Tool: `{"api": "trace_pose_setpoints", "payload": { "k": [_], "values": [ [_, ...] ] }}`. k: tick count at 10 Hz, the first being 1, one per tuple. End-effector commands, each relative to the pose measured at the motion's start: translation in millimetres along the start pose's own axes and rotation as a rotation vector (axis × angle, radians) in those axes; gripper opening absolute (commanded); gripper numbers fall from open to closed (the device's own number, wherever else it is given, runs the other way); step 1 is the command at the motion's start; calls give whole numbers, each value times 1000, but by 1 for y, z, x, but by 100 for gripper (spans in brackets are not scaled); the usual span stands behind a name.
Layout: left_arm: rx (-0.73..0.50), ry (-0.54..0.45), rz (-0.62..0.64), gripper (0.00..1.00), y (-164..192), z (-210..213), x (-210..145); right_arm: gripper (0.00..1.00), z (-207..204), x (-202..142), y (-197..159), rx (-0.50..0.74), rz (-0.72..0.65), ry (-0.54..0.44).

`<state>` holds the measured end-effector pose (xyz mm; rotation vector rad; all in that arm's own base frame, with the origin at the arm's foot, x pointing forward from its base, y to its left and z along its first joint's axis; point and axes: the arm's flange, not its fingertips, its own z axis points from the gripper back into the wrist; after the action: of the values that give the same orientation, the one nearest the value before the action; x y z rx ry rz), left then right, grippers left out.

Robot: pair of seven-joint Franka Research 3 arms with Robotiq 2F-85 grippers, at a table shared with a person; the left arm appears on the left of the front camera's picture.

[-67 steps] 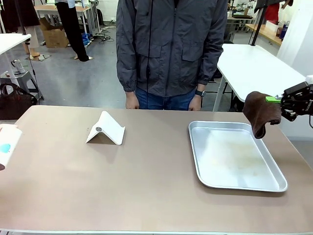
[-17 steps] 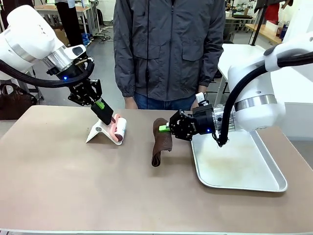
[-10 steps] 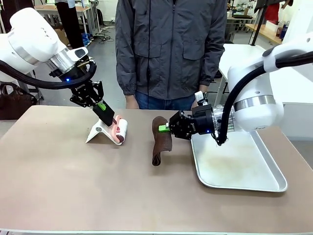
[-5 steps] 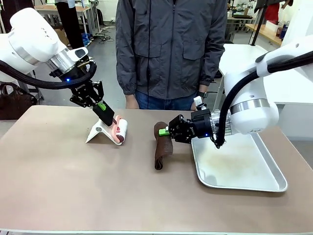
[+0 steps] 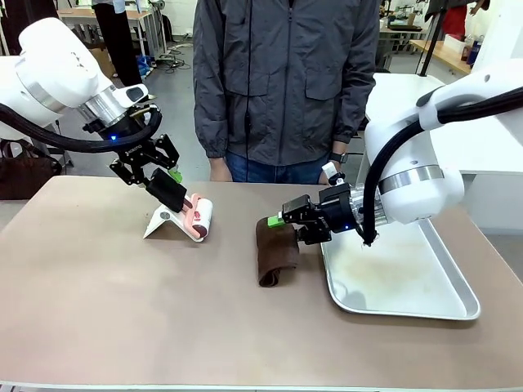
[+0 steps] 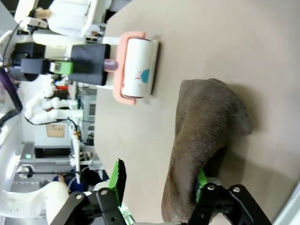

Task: Clean the surface of the table.
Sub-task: Return the Lint Roller and towel to their original positions.

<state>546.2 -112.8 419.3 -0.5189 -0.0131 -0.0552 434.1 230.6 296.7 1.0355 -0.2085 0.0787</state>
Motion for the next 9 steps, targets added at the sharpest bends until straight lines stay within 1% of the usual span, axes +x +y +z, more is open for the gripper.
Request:
{"api": "trace_pose_setpoints", "payload": {
  "k": [1, 3, 4, 6, 8, 9],
  "values": [
    [34, 6, 15, 100, -6, 4, -3, 100, -3, 6, 16, -93, 39, 38],
    [54, 5, 11, 100, -5, 14, -9, 100, 1, 8, 28, -190, 105, 74],
    [57, -11, 7, 100, -2, 23, -14, 100, 5, 11, 40, -265, 151, 74],
    [74, -38, 5, 100, 1, 42, -25, 100, 9, 19, 72, -372, 259, 117],
    [67, -85, 5, 100, 6, 71, -43, 100, 15, 30, 101, -530, 374, 100],
    [53, -122, 4, 100, 9, 87, -55, 100, 17, 34, 112, -523, 448, 78]
  ]
}}
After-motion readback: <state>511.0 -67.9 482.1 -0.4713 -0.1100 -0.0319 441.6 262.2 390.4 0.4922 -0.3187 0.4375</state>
